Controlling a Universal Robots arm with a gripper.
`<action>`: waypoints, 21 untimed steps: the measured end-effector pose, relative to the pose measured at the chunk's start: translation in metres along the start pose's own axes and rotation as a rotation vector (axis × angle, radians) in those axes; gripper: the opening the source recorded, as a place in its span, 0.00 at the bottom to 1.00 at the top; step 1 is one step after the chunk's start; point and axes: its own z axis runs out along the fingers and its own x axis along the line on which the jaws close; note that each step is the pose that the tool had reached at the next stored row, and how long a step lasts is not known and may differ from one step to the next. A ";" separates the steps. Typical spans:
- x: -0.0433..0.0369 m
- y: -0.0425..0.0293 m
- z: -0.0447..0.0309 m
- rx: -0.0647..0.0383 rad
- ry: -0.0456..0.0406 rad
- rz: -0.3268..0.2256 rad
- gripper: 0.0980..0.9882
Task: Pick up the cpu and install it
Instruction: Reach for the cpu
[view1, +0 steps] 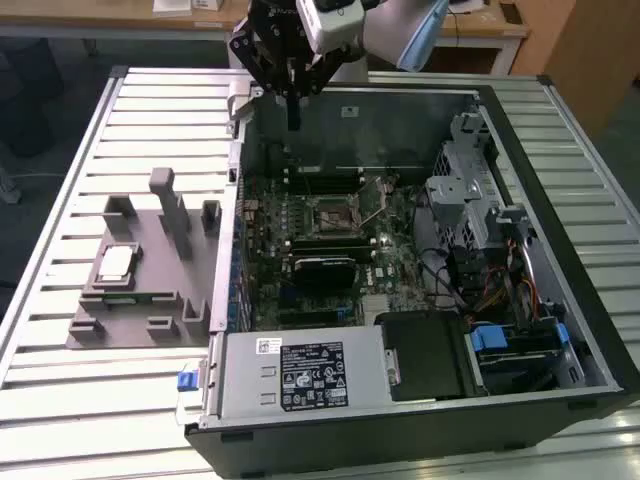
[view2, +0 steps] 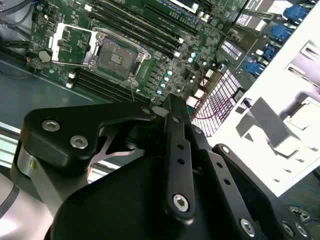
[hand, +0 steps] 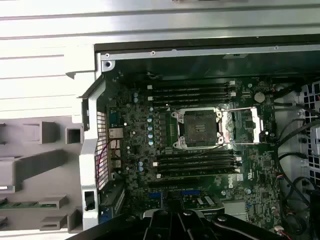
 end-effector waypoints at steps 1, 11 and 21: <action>0.0000 0.0000 0.0000 0.000 0.0000 0.000 0.01; 0.0022 -0.0002 0.0000 0.000 0.0000 0.000 0.01; 0.0109 -0.0008 -0.0003 0.000 0.0000 0.000 0.01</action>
